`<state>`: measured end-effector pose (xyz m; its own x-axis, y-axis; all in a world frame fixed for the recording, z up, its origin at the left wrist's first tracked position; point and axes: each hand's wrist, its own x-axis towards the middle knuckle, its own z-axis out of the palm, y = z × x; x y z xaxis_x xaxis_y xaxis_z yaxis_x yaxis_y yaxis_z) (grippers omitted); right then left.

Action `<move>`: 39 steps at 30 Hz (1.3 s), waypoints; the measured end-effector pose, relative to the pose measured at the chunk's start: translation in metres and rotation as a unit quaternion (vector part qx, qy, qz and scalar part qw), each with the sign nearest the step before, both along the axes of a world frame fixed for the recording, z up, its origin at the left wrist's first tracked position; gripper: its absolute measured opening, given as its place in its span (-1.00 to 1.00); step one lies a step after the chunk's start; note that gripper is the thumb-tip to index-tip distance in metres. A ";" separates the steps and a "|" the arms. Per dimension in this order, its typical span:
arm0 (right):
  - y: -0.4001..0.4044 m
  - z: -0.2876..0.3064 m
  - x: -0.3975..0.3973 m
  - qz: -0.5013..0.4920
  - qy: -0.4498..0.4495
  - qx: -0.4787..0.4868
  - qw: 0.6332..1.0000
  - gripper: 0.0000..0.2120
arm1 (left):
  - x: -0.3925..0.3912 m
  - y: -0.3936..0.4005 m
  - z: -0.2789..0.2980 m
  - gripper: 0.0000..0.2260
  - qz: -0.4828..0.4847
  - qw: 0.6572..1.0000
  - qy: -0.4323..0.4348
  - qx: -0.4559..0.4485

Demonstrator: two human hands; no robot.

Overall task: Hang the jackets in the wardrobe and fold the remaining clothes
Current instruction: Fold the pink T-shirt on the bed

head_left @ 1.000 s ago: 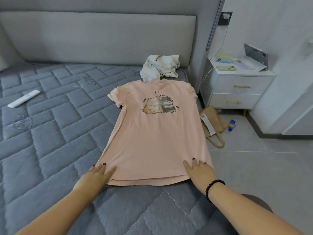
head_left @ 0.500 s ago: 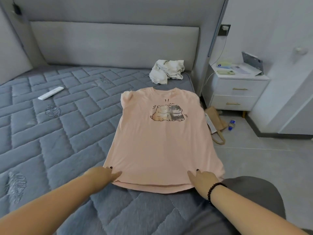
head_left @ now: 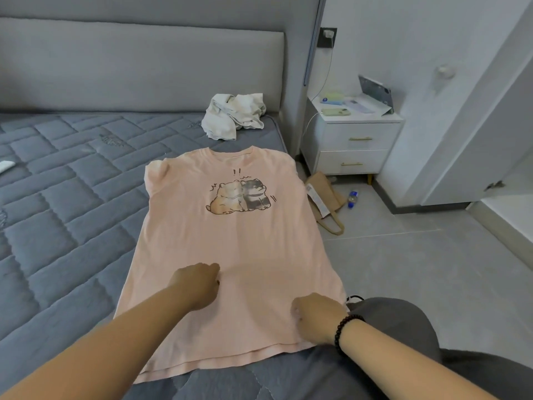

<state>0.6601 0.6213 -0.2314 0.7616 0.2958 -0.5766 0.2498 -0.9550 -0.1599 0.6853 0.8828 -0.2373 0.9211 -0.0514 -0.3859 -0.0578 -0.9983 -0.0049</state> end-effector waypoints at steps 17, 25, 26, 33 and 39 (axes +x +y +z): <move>-0.017 -0.074 0.232 -0.338 -0.008 0.356 0.871 -0.40 | 0.258 -0.024 -0.071 -0.45 0.076 0.994 -0.065 -0.042; -0.023 -0.110 0.349 -0.532 0.181 0.518 0.645 -0.49 | 0.278 -0.018 -0.107 -0.37 0.082 0.976 -0.201 -0.009; -0.025 -0.115 0.362 -0.549 0.189 0.541 0.608 -0.50 | 0.278 -0.018 -0.107 -0.38 0.079 0.976 -0.203 -0.012; -0.020 -0.123 0.436 -0.599 0.159 0.598 0.509 -0.71 | 0.276 -0.019 -0.105 -0.37 0.072 0.973 -0.217 -0.018; -0.022 -0.127 0.479 -0.637 0.073 0.561 0.523 -0.86 | 0.275 -0.018 -0.104 -0.37 0.070 0.974 -0.213 -0.019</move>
<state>1.1394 0.5997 -0.3581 0.7247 -0.1849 -0.6638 -0.5685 0.3839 -0.7276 0.9607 0.8647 -0.3413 0.9963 0.0790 0.0328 0.0778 -0.9962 0.0380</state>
